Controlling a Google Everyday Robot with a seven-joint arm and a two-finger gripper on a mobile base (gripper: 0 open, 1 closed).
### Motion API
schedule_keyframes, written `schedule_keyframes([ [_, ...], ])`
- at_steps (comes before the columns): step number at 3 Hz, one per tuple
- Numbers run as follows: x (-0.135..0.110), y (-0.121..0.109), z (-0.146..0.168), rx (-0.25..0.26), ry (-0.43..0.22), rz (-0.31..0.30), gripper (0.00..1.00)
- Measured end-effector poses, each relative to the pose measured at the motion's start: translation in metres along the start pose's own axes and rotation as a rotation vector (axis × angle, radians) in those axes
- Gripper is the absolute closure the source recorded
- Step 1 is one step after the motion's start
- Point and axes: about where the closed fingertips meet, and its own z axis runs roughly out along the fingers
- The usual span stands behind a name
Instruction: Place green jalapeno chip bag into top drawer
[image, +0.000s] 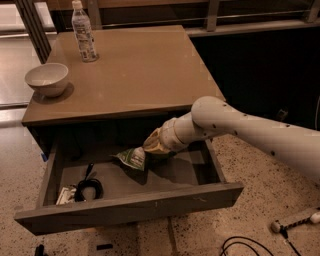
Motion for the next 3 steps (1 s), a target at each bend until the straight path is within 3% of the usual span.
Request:
schedule_keyframes([
  [1, 0.0007, 0.0002, 0.0015, -0.002, 0.000, 0.000, 0.82],
  [3, 0.0007, 0.0003, 0.0016, -0.002, 0.000, 0.000, 0.36],
])
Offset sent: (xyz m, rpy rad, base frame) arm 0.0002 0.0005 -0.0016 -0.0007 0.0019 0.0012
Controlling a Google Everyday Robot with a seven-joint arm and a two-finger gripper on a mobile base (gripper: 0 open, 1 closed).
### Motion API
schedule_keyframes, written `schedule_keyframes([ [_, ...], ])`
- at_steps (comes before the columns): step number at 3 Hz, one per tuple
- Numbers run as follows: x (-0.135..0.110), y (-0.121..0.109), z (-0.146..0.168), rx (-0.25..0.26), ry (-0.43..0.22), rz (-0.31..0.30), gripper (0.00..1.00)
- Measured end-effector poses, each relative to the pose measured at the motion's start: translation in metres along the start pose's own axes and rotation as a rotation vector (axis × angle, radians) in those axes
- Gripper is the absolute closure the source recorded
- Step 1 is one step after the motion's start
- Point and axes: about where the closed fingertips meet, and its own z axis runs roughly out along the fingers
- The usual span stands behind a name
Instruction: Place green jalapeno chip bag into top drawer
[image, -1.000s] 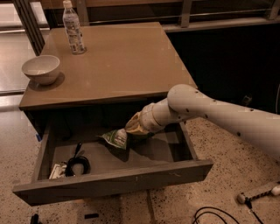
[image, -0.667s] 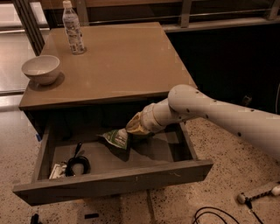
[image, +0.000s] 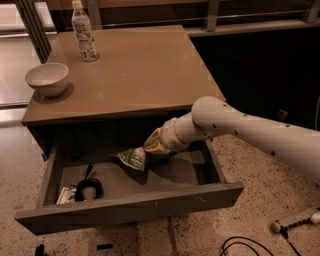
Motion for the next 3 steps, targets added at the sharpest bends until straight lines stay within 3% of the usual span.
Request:
schedule_keyframes([
  [1, 0.0000, 0.0000, 0.0001, 0.000, 0.000, 0.000, 0.12],
  [2, 0.0000, 0.0000, 0.0001, 0.000, 0.000, 0.000, 0.00],
  [3, 0.0000, 0.0000, 0.0001, 0.000, 0.000, 0.000, 0.00],
])
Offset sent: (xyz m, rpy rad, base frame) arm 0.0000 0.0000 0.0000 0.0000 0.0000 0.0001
